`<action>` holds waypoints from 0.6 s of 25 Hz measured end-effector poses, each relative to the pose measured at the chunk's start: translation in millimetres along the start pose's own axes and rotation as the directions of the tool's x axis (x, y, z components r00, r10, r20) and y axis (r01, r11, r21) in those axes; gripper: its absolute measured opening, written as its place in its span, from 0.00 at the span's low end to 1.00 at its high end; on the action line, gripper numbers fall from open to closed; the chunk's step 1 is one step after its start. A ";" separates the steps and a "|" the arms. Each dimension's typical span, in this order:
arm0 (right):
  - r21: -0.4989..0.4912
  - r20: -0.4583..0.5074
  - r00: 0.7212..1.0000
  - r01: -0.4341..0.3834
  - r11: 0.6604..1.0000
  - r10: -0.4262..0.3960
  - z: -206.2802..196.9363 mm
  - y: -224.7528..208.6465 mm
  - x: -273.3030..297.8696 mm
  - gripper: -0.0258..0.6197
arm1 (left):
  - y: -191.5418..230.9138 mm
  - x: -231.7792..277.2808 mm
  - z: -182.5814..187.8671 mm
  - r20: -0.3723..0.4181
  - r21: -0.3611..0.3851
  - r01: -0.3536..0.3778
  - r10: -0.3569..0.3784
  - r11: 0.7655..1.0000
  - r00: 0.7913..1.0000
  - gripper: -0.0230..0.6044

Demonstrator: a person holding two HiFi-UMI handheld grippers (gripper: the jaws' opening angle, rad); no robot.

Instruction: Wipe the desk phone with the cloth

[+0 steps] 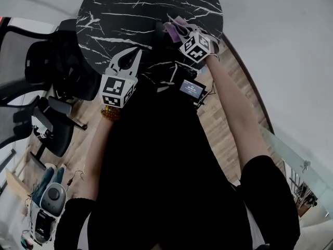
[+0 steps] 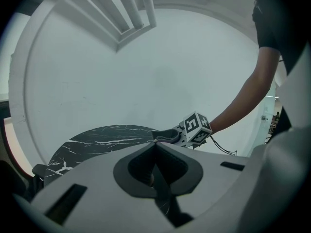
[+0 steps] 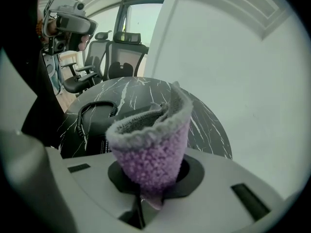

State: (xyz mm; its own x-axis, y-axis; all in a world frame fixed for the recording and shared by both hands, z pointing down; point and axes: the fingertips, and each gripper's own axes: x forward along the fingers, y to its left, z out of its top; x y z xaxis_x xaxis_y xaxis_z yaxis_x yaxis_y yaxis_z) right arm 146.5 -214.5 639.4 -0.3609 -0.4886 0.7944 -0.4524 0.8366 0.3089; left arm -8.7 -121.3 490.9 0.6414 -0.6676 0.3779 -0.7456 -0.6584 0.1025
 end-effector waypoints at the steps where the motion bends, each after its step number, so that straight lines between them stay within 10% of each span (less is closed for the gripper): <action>1: 0.005 -0.003 1.000 -0.006 1.000 0.006 -0.2 1.3 0.7 0.14 | 0.1 0.7 -0.5 0.001 -0.005 -0.003 0.003 1.000 1.000 0.06; 15: 0.048 -0.007 0.994 -0.108 0.993 0.108 -5.3 17.2 5.4 0.13 | -18.9 12.6 -2.5 -0.017 0.020 0.046 -0.046 0.999 0.999 0.06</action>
State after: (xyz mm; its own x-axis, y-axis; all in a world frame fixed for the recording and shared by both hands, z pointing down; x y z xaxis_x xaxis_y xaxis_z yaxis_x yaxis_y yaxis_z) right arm 141.1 -201.4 651.7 -0.4023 -0.3934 0.8267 -0.4496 0.8715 0.1959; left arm 13.0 -116.4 496.1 0.6720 -0.6307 0.3881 -0.7112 -0.6956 0.1012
